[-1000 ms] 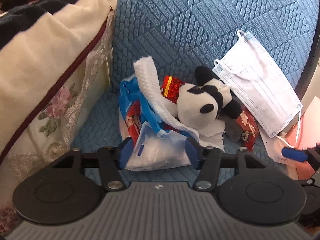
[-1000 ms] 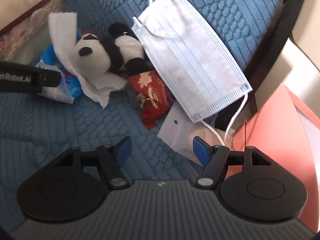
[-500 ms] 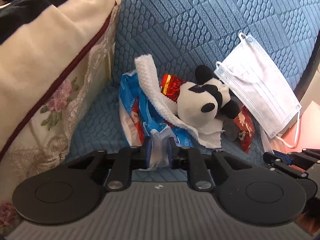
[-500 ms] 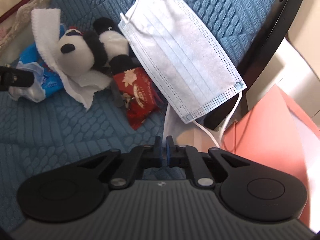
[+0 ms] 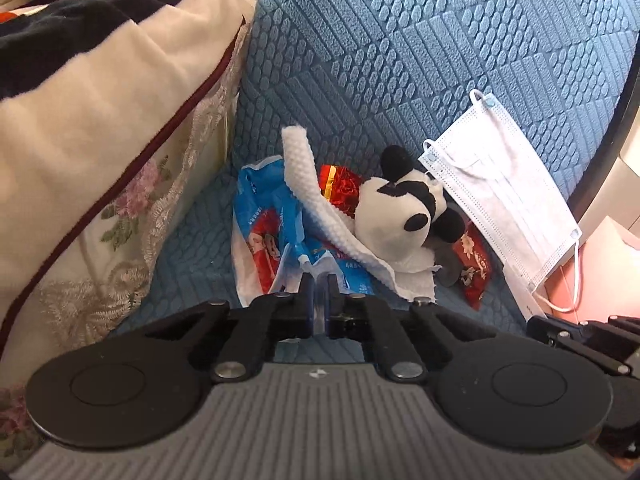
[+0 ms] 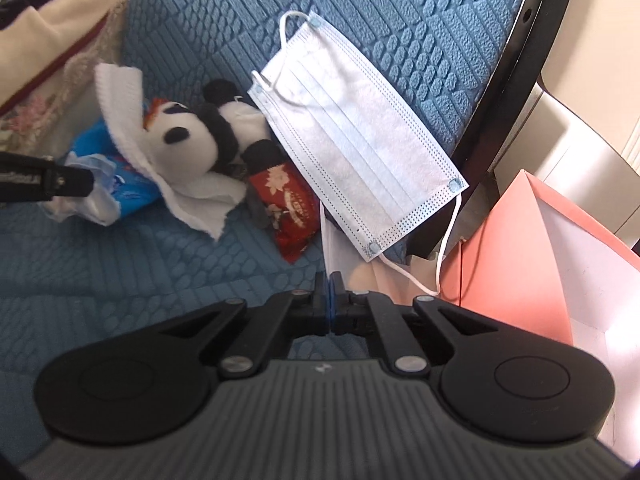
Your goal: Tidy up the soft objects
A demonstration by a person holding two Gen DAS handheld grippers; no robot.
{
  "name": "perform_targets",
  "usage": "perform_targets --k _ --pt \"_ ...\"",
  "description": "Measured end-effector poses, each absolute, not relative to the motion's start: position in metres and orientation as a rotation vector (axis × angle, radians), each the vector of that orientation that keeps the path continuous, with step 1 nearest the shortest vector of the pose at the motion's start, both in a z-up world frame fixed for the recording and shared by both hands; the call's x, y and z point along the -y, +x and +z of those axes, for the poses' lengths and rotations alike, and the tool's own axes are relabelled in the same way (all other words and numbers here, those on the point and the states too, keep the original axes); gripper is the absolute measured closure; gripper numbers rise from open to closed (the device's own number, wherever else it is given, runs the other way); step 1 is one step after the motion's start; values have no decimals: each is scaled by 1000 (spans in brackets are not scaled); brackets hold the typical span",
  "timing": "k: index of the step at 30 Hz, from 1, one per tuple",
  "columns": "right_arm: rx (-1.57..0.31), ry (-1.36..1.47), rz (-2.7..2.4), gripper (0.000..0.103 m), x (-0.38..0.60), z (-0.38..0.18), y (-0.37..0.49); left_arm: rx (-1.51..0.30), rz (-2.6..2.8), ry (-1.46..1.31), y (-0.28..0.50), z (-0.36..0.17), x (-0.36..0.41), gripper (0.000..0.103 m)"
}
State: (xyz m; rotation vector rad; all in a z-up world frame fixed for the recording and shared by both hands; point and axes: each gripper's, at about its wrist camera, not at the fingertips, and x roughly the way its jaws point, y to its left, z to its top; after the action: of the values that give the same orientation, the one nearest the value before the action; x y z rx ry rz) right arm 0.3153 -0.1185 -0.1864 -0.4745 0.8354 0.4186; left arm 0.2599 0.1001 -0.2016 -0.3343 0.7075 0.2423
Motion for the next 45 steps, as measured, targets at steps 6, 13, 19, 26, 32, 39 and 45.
perform_targets --k 6,13,19,26,32,39,45 --pt "-824 -440 459 100 122 -172 290 -694 227 -361 250 -194 -99 99" --pt "-775 -425 515 100 122 -148 267 -690 189 -383 229 -180 -90 100" --pt "-766 -397 546 100 130 -135 247 -698 163 -404 200 -175 -85 100" --pt "-801 -359 549 100 140 -131 213 -721 117 -403 168 -173 -63 100" --pt "-828 -390 556 100 151 -126 178 -735 110 -375 136 -171 -54 100" --pt "-885 -379 564 100 169 -125 153 -769 115 -359 102 -162 -51 100" --pt "-983 -273 567 98 179 -133 156 -824 116 -356 87 -167 -48 99"
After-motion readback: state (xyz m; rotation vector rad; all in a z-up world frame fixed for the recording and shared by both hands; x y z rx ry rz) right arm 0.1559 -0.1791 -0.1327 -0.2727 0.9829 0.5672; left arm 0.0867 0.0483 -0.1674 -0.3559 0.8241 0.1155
